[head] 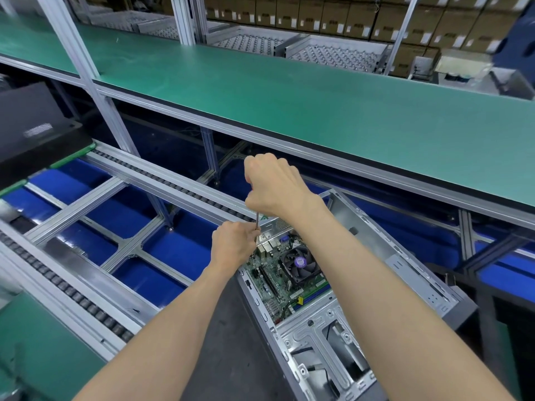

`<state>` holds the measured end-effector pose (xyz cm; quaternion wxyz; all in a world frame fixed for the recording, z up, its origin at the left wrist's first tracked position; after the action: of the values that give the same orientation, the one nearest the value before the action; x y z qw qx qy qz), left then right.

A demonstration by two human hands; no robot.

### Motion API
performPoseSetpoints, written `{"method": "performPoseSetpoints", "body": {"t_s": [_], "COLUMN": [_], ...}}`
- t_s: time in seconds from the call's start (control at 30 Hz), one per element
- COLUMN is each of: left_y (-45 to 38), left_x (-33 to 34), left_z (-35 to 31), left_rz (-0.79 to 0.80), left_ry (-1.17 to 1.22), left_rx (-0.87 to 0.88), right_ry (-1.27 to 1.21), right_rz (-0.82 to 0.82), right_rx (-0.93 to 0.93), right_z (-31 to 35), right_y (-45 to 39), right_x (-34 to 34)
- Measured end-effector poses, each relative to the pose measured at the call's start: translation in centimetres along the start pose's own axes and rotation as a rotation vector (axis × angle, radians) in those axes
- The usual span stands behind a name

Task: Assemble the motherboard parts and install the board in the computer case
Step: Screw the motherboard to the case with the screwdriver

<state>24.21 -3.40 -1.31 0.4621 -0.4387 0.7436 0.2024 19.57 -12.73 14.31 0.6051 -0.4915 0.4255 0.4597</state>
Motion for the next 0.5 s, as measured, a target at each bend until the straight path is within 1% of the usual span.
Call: {"method": "performPoseSetpoints", "body": {"t_s": [0.1, 0.13, 0.23, 0.3, 0.4, 0.43, 0.5], "left_y": [-0.01, -0.09, -0.11, -0.11, -0.12, -0.15, -0.19], "left_x": [0.07, 0.11, 0.25, 0.29, 0.32, 0.33, 0.33], "left_z": [-0.09, -0.05, 0.08, 0.18, 0.16, 0.18, 0.27], "left_rz": [0.006, 0.003, 0.002, 0.012, 0.012, 0.006, -0.006], "left_ry": [-0.011, -0.011, 0.002, 0.014, -0.001, 0.0, 0.013], "left_rx": [0.021, 0.02, 0.006, 0.002, 0.014, 0.014, 0.005], "right_ry": [0.126, 0.121, -0.015, -0.003, 0.101, 0.092, -0.001], "right_rz": [-0.051, -0.033, 0.051, 0.021, -0.031, -0.014, 0.048], "right_rx": [0.073, 0.063, -0.002, 0.015, 0.074, 0.065, 0.024], "right_z": [-0.37, -0.43, -0.46, -0.48, -0.57, -0.54, -0.57], "right_y": [0.0, -0.06, -0.19, -0.1, 0.02, 0.01, -0.06], "right_x": [-0.15, -0.2, -0.28, -0.19, -0.33, -0.38, -0.43]}}
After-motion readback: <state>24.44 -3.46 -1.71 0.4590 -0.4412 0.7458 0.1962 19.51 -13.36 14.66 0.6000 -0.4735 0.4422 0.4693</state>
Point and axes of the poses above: each hand's wrist, its own y-axis away from the middle knuckle, its own x-axis out of the palm, z = x × y, the point moved 3 cm from there along -y, towards the middle knuckle, and after that the axes turned 4 degrees about z, right-handed, at the moved point
